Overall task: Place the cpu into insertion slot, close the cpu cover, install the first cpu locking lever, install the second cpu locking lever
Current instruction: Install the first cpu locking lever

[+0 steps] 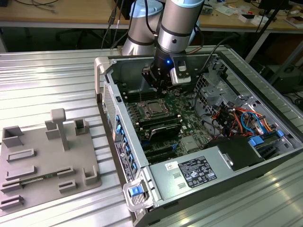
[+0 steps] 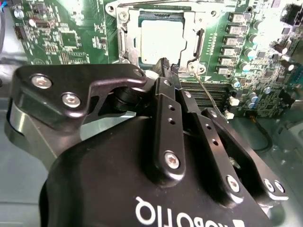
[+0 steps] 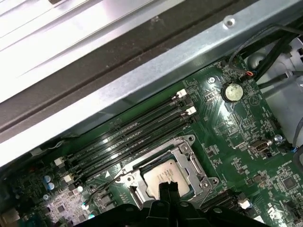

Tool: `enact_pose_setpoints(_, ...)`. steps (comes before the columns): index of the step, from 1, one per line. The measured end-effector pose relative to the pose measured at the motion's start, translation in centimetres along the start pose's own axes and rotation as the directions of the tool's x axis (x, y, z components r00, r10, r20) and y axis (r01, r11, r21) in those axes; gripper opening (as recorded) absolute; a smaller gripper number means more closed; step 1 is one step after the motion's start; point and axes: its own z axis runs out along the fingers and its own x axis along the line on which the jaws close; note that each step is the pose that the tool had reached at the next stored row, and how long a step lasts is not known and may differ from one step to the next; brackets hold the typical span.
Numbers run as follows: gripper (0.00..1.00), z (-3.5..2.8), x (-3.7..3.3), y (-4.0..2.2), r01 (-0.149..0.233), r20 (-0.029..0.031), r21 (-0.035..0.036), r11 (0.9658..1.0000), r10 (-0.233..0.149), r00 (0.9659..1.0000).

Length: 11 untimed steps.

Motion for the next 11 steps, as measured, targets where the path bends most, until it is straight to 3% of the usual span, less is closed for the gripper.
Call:
enact_pose_setpoints(2, 0.11, 0.0, 0.08, -0.05, 0.042, 0.0005, -0.0014, 0.9991, -0.042, 0.9991)
enact_pose_setpoints(8, 0.11, -0.03, 1.35, -0.81, 0.051, -0.0031, -0.01, 0.9987, -0.051, 0.9987)
enact_pose_setpoints(11, 0.11, -0.07, 1.6, -0.98, 0.083, -0.003, -0.0114, 0.9965, -0.083, 0.9966)
